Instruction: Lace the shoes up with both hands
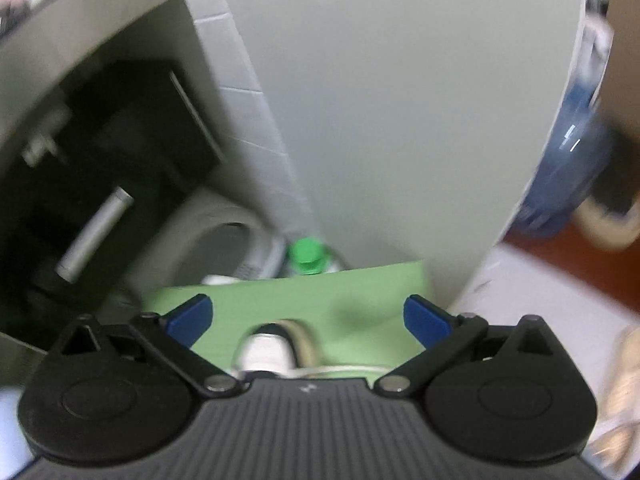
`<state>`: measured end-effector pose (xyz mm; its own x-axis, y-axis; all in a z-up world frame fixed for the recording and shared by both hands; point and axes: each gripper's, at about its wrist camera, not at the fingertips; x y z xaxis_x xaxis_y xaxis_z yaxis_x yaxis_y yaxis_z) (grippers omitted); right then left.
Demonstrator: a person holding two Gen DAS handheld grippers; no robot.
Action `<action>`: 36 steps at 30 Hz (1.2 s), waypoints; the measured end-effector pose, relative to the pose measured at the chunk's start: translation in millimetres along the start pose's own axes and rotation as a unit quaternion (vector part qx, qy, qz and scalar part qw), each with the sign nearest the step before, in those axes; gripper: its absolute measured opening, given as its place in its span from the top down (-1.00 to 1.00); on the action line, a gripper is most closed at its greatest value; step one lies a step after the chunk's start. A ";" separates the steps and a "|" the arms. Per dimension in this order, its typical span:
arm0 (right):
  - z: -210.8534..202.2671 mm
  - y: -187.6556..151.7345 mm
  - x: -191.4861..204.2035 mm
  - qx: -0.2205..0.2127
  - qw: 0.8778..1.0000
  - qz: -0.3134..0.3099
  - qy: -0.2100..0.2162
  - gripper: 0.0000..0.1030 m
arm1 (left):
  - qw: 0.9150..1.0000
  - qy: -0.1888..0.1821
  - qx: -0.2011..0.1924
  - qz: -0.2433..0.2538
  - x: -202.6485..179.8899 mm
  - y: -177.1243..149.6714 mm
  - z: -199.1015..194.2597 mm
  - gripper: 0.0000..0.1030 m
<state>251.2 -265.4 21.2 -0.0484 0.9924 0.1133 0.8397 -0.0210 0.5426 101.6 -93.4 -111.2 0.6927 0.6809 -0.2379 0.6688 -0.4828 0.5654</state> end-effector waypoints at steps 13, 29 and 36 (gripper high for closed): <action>18.6 -14.4 -0.1 0.061 0.996 0.044 0.049 -0.72 | 1.000 0.001 0.000 0.002 -0.8 -0.2 0.2 -0.28; 123.4 -58.5 -34.7 0.227 0.929 0.277 0.092 0.30 | 1.000 -0.003 0.000 -0.003 1.4 -0.9 -1.2 -0.28; 136.3 -67.0 -34.6 0.215 0.919 0.310 0.112 0.92 | 1.000 -0.007 -0.002 -0.010 3.0 -0.4 -1.3 -0.28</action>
<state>270.3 -281.9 -132.6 0.4427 0.7544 0.4847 0.8770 -0.4770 -0.0586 103.1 -90.5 -111.1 0.6822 0.6832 -0.2603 0.6823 -0.4668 0.5627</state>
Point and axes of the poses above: each gripper's, at about its wrist camera, not at the fingertips, and z roughly the way its jaws point, x to its left, y to its top, and after that the axes turned 3 degrees about -y, right-handed
